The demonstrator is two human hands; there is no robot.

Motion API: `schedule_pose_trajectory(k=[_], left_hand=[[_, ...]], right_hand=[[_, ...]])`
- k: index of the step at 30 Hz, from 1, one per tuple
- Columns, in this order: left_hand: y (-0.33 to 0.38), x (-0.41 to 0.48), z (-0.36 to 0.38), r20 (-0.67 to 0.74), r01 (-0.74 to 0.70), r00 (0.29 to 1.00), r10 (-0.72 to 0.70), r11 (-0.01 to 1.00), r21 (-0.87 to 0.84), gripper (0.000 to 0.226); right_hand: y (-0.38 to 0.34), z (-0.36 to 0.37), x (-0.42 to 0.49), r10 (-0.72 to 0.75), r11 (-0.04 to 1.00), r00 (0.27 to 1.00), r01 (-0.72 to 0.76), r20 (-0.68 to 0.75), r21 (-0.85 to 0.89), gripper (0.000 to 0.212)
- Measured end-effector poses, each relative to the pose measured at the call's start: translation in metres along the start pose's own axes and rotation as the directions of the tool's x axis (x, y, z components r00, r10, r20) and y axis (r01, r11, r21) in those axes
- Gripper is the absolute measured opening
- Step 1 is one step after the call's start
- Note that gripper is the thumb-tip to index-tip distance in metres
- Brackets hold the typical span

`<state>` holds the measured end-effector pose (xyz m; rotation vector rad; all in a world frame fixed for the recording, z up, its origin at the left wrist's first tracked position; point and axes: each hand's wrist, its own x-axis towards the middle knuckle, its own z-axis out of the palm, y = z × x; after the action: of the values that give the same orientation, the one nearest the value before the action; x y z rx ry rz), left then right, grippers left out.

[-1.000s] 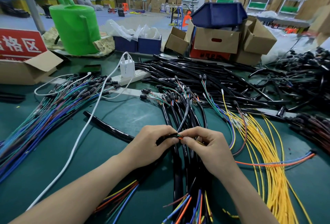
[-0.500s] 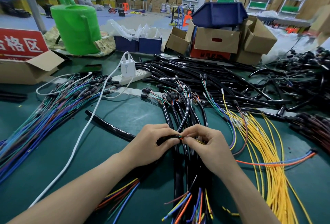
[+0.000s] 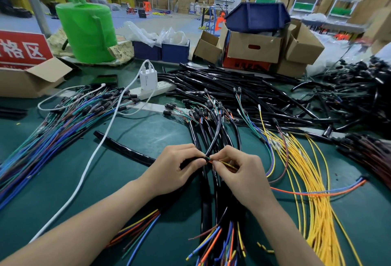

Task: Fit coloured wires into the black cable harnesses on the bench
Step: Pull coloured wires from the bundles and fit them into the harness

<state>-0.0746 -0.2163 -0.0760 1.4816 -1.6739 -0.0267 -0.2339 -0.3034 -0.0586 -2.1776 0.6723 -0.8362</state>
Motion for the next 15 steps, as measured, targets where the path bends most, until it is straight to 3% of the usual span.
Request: schedule_pose_trajectory(k=[4, 8, 15], left_hand=[[-0.0013, -0.0021, 0.0014, 0.027, -0.021, 0.999, 0.020, 0.999, 0.044, 0.018], [-0.0018, -0.0021, -0.0004, 0.059, -0.038, 0.998, 0.033, 0.996, 0.087, 0.024], [-0.0014, -0.0029, -0.0007, 0.087, -0.043, 0.996, 0.034, 0.995, 0.095, 0.024]], right_hand=[[-0.0014, -0.0005, -0.0012, -0.106, 0.983, 0.994, 0.106, 0.007, -0.148, 0.014], [-0.0019, -0.0036, 0.0003, -0.156, 0.979, 0.987, 0.159, 0.030, -0.130, 0.024], [-0.0011, -0.0033, 0.0006, -0.035, 0.998, 0.998, 0.033, 0.056, 0.047, 0.016]])
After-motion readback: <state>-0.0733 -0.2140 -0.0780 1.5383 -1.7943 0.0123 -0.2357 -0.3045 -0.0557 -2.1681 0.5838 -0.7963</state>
